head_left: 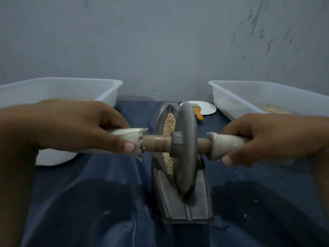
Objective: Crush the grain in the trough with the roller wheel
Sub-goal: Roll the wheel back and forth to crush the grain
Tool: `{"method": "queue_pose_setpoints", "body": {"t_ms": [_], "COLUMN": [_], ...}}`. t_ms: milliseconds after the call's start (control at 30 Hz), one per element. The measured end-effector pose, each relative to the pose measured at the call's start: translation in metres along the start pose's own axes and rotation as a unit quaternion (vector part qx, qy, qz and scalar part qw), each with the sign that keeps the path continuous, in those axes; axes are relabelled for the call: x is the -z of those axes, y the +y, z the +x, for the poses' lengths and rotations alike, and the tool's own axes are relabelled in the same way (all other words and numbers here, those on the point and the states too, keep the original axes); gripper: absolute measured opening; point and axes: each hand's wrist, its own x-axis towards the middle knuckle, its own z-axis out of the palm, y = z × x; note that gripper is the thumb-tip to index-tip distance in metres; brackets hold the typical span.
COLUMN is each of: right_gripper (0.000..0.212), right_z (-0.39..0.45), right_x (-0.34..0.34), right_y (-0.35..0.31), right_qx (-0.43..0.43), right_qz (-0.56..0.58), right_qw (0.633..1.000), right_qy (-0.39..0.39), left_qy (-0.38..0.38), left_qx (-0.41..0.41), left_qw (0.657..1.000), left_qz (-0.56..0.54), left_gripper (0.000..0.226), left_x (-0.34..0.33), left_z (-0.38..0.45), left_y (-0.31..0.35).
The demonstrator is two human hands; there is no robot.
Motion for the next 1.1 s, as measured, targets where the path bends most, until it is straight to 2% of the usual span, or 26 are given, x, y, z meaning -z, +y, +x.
{"method": "queue_pose_setpoints", "body": {"t_ms": [67, 100, 233, 300, 433, 533, 633, 700, 867, 933, 1033, 1100], "right_gripper": [0.053, 0.052, 0.028, 0.023, 0.024, 0.047, 0.054, 0.053, 0.03, 0.027, 0.025, 0.029], "right_z": [0.001, 0.006, 0.039, 0.051, 0.038, 0.012, -0.002, 0.002, 0.038, 0.047, 0.041, 0.025], "right_x": [0.001, -0.001, -0.023, -0.031, -0.022, -0.008, 0.0, 0.0, -0.023, -0.03, -0.024, -0.014], "right_y": [0.001, 0.002, 0.009, 0.01, 0.008, 0.004, 0.0, 0.002, 0.009, 0.009, 0.009, 0.006], "right_qx": [0.001, -0.007, -0.029, -0.025, -0.038, -0.032, 0.009, 0.018, -0.022, -0.024, -0.024, -0.025], "right_qz": [0.007, -0.017, -0.071, -0.076, -0.084, -0.072, 0.002, 0.008, -0.071, -0.084, -0.092, -0.072], "right_qw": [1.0, 1.0, 0.977, 0.969, 0.979, 0.994, 1.0, 1.0, 0.978, 0.97, 0.976, 0.99], "right_qy": [-0.004, 0.02, 0.201, 0.235, 0.184, 0.08, -0.01, -0.003, 0.195, 0.226, 0.197, 0.12], "left_qy": [0.004, 0.022, 0.148, 0.175, 0.146, 0.06, 0.019, 0.03, 0.151, 0.177, 0.151, 0.097], "left_qx": [-0.008, -0.004, 0.04, 0.034, 0.029, 0.012, -0.03, -0.033, 0.027, 0.036, 0.041, 0.025], "left_qw": [1.0, 1.0, 0.988, 0.984, 0.989, 0.998, 0.999, 0.999, 0.988, 0.983, 0.987, 0.995], "left_qz": [-0.016, -0.016, 0.01, 0.028, 0.008, 0.017, -0.018, -0.03, -0.032, -0.021, -0.018, -0.025], "left_gripper": [0.072, 0.068, 0.036, 0.03, 0.037, 0.064, 0.072, 0.07, 0.045, 0.035, 0.039, 0.057], "left_x": [0.0, -0.002, -0.021, -0.027, -0.021, -0.008, 0.001, 0.0, -0.019, -0.023, -0.02, -0.011], "left_z": [0.002, 0.006, 0.023, 0.029, 0.022, 0.007, -0.003, 0.001, 0.024, 0.028, 0.023, 0.013], "left_y": [-0.001, 0.001, 0.011, 0.014, 0.013, 0.005, -0.002, -0.002, 0.006, 0.008, 0.008, 0.004]}}
